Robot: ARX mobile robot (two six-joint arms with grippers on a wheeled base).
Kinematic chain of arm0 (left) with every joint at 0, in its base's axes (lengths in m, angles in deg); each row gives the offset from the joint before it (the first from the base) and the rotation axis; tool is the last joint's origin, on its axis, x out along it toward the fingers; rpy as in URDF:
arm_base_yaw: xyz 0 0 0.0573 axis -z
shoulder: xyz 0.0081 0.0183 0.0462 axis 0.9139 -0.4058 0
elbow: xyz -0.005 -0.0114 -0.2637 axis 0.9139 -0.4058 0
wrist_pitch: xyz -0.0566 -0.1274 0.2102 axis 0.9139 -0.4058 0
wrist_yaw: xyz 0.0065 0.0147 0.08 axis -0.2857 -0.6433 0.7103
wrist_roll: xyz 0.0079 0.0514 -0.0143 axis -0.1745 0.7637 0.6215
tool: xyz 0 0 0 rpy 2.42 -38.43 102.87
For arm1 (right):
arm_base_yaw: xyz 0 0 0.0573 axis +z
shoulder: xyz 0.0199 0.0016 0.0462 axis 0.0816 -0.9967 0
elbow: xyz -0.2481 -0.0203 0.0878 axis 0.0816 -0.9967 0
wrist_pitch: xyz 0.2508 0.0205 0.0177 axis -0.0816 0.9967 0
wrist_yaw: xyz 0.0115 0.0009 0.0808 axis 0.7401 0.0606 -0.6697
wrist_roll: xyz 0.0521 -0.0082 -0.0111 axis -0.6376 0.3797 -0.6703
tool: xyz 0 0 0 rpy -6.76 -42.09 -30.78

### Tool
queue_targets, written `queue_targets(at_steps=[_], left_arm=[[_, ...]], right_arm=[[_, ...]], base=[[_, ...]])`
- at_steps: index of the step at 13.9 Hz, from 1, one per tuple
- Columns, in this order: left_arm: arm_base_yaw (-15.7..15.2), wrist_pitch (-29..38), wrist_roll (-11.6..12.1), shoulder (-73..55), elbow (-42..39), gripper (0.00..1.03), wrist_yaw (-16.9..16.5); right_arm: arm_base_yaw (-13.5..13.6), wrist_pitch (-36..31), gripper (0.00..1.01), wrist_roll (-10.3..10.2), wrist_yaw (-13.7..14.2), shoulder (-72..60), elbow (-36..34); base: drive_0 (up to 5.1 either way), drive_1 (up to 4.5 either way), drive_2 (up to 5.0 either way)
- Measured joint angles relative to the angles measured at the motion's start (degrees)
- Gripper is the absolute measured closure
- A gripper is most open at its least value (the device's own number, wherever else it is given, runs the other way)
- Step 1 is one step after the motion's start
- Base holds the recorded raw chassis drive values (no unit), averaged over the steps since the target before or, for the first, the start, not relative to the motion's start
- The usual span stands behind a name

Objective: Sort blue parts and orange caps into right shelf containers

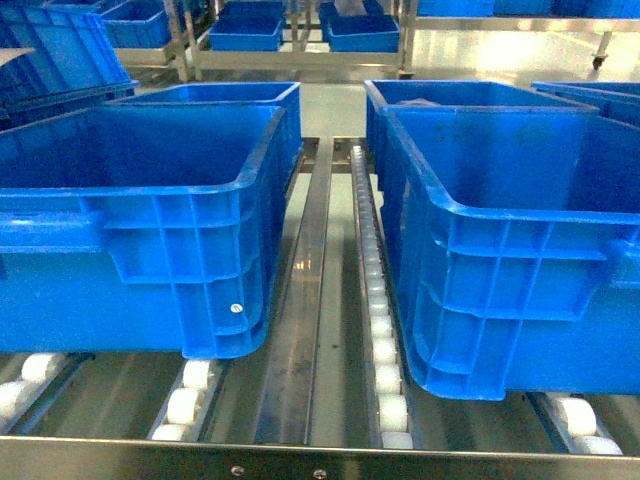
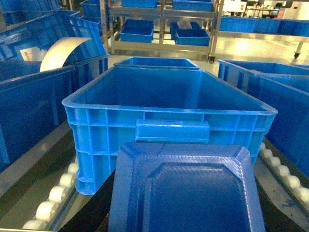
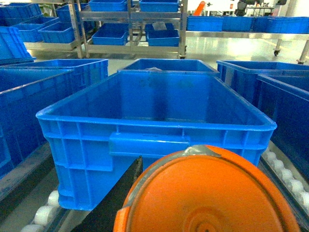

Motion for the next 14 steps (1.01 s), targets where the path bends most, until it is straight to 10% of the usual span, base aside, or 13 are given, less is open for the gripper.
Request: queue_targets(at_steps=[14], left_arm=[[0.00,0.00,0.00,0.00,0.00,0.62,0.00]], right_arm=[[0.00,0.00,0.59,-0.02,0.00,0.00,0.00]], base=[[0.0,0.00,0.0]])
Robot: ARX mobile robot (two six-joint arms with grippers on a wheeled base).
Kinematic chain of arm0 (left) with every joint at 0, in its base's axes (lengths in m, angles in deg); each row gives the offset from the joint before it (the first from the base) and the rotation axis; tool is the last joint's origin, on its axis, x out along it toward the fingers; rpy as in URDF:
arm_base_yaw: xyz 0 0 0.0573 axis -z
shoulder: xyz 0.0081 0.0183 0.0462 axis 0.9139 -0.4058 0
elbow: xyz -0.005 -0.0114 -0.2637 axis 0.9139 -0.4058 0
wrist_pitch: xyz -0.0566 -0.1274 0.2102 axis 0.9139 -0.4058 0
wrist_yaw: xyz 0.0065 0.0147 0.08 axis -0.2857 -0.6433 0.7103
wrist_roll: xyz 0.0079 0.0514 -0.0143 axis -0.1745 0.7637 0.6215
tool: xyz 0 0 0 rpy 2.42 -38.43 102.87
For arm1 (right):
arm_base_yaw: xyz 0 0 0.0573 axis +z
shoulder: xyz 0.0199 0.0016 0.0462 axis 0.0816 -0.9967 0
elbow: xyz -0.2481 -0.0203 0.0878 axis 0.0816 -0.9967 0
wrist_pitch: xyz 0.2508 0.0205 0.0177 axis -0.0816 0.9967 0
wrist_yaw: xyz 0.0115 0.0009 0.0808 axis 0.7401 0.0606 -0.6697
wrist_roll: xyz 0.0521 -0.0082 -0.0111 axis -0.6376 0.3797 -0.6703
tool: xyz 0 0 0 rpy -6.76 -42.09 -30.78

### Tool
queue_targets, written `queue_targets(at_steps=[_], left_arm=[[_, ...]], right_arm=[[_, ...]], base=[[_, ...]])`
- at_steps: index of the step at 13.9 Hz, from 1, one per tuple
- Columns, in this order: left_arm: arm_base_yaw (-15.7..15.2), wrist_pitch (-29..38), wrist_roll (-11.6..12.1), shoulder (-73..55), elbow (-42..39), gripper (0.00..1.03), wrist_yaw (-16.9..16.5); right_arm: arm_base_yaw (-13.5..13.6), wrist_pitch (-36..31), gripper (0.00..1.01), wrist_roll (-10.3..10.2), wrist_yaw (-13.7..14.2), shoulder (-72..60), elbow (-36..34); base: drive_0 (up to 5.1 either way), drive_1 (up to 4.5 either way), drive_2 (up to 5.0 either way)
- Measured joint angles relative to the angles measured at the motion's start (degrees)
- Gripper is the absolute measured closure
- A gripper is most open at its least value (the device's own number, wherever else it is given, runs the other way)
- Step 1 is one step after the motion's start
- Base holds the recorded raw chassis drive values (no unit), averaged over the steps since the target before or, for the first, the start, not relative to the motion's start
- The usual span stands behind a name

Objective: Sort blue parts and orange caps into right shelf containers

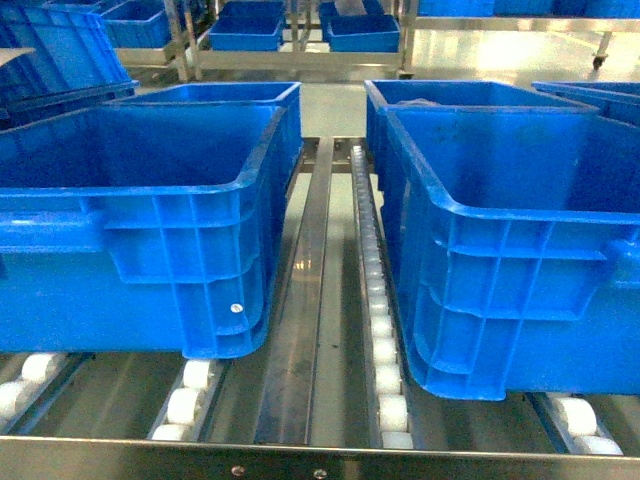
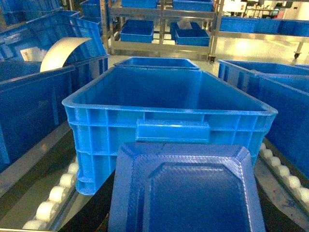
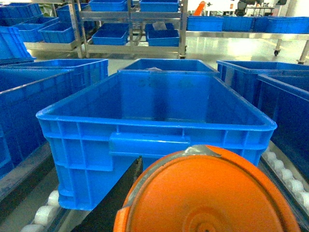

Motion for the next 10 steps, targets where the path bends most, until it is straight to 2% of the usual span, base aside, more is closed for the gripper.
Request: queue_targets(at_steps=[10], left_arm=[[0.00,0.00,0.00,0.00,0.00,0.62,0.00]], right_arm=[[0.00,0.00,0.59,0.02,0.00,0.00,0.00]], base=[[0.0,0.00,0.0]])
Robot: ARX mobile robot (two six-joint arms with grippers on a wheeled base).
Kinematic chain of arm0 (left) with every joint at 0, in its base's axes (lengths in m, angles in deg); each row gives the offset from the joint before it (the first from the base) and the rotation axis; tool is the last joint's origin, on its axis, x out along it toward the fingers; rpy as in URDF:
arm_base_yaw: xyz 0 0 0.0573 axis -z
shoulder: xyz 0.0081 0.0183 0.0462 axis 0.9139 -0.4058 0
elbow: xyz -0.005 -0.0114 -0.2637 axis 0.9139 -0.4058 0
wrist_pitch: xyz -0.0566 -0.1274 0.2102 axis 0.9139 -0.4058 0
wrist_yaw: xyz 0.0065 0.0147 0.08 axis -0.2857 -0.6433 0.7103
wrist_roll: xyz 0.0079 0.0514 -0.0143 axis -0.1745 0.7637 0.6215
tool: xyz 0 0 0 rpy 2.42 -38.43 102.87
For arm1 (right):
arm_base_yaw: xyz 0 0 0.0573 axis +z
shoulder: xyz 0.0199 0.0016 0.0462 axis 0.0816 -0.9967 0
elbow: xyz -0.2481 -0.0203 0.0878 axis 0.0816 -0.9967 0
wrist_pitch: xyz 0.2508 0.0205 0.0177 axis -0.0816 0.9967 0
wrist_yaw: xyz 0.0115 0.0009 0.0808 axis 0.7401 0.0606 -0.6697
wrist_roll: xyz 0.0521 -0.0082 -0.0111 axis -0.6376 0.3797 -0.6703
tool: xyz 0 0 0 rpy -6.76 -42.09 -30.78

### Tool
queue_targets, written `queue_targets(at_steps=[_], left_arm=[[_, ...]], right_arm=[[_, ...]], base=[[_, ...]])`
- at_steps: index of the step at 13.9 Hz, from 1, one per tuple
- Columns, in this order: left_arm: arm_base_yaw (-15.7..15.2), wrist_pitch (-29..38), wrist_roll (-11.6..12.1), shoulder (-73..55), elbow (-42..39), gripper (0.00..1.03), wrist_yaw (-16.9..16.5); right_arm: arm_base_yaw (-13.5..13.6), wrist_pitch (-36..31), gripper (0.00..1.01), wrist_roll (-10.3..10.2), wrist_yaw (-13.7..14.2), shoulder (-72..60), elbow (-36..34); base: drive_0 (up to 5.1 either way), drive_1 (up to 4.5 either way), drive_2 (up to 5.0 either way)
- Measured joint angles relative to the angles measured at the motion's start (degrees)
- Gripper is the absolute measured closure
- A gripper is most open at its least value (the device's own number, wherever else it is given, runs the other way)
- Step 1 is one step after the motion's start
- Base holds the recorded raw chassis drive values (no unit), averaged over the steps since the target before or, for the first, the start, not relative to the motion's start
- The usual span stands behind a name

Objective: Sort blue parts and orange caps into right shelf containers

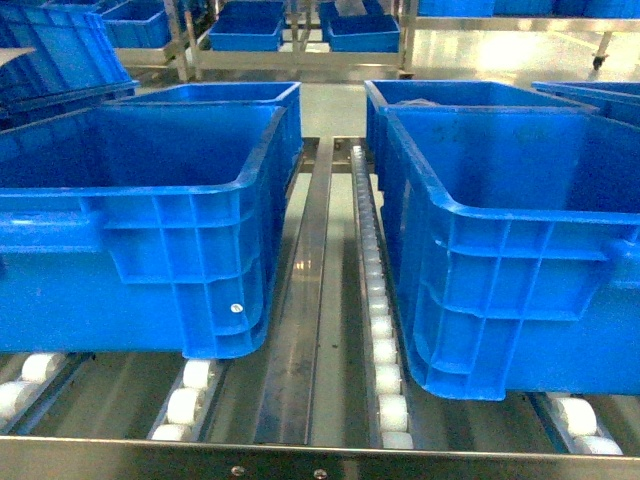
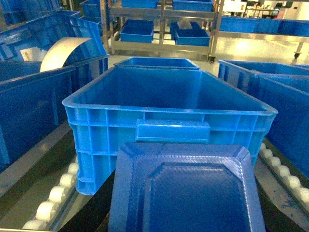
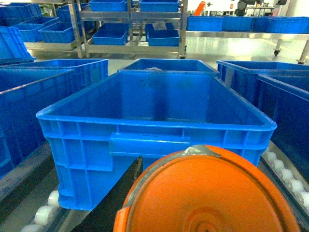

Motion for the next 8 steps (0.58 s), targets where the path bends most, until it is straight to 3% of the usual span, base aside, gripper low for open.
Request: queue_targets(at_steps=[5,6,7,8], left_arm=[[0.00,0.00,0.00,0.00,0.00,0.62,0.00],[1.68,6.34,1.44,0.68,-0.33,0.62,4.09],[2.89,13.20,2.58,-0.39,-0.42,0.62,6.36],[3.63,17.44,3.02,-4.11,-0.31,0.62,6.56]], right_arm=[[0.00,0.00,0.59,0.00,0.00,0.00,0.00],[0.09,-0.50,0.59,0.24,0.39,0.04,-0.02],[4.00,-8.31,0.59,2.75,9.27,0.02,-0.20],[7.06,-12.52,0.59,4.26,13.42,-0.50,-0.11]], base=[[0.0,0.00,0.0],[0.0,0.00,0.0],[0.0,0.00,0.0],[0.0,0.00,0.0]])
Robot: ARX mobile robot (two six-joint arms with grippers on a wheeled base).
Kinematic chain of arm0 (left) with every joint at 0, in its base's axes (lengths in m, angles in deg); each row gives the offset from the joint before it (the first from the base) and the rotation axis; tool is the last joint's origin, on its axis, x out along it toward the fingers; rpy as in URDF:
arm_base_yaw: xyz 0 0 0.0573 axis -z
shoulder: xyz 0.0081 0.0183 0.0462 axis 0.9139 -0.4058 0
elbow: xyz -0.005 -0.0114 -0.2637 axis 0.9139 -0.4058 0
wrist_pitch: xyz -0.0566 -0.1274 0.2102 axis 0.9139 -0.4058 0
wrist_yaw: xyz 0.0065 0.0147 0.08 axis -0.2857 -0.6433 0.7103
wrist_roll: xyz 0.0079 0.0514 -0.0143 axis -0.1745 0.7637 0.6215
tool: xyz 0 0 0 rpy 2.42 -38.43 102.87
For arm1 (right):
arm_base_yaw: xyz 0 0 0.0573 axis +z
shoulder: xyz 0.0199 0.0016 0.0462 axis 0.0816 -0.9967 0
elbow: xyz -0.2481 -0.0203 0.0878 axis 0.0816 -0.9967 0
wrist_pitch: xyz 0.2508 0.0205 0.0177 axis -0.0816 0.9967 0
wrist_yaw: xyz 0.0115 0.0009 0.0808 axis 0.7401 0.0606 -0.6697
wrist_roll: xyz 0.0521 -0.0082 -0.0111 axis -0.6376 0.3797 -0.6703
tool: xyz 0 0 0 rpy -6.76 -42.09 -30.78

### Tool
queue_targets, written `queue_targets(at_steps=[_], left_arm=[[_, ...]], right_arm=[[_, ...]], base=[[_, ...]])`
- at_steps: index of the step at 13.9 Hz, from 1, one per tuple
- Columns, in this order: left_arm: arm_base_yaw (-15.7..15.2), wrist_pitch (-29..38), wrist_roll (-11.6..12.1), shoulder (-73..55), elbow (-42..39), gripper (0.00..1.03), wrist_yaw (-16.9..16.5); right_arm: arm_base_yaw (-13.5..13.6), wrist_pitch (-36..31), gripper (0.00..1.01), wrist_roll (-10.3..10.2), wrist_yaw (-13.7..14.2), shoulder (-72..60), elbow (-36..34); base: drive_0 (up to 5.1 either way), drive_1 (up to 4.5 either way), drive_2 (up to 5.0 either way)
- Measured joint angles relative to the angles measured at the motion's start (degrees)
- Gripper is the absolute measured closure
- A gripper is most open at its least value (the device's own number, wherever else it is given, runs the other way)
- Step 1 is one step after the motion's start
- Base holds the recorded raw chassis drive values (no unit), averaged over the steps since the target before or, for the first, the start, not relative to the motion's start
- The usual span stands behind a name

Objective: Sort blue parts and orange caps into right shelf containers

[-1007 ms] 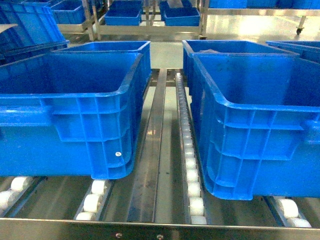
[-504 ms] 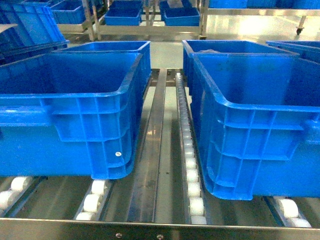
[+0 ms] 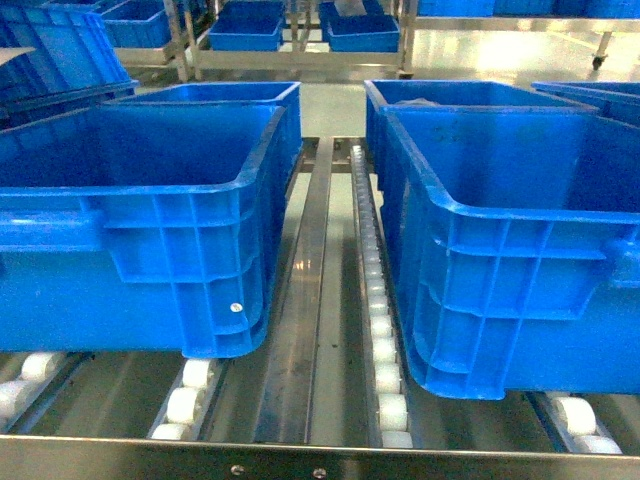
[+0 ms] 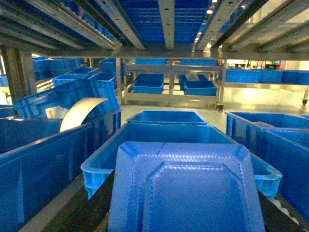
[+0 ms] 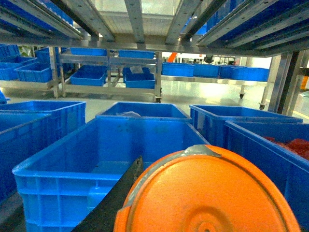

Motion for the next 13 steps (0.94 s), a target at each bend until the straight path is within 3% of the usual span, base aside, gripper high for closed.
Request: queue_targets(at_steps=[1,3,4,5,6,8,9,11,12,13], left_arm=[[-0.09,7.72,0.81,-7.61,0.24,0.62,-1.49],[-2.01,25.22,0.33,-29.92,4.04,0.62,-6.82],[-1.57,33.75,0.72,-42.58,11.04,0.62,-6.54],[-0.79,37.75,1.11,-53.77,19.21,0.62,-6.58],[-0.85,35.23,0.50,-64.48,27.23,0.62,-7.37],[-1.38,29.05,-1.81,-79.30,38.56,0.62,-7.06],[-1.70,26.99,-3.61,-82.58,42.62,0.59,-7.91],[-2.14,27.47,-5.55,-83.14,45.53,0.33,-8.59],[-2.36,27.43,-5.60,-82.99,45.38,0.21,-8.44],[-2.67,26.60,-6.23,-82.77,44.15,0.06,-8.20]], right_arm=[[-0.28,-5.44,0.59,1.55,-0.11,-5.70,0.17],[-4.07,-19.89,0.59,3.76,-3.96,-26.56,5.35],[-5.75,-26.91,0.59,4.31,-5.81,-38.16,11.26],[-7.32,-30.99,0.59,4.17,-7.32,-49.31,17.88],[-8.22,-31.34,0.59,2.99,-8.72,-60.83,24.85],[-7.43,-28.26,0.58,1.97,-8.72,-76.89,34.58],[-7.15,-28.13,0.46,1.42,-9.22,-81.92,38.93],[-6.19,-29.68,0.20,1.20,-8.09,-85.85,42.58],[-5.84,-31.10,0.07,1.73,-5.33,-86.20,42.58],[-5.57,-30.42,0.02,1.84,-3.78,-86.16,42.47]], base=[[0.0,0.00,0.0],[0.0,0.00,0.0],[0.0,0.00,0.0],[0.0,0.00,0.0],[0.0,0.00,0.0],[0.0,0.00,0.0],[0.0,0.00,0.0],[0.0,0.00,0.0],[0.0,0.00,0.0],[0.0,0.00,0.0]])
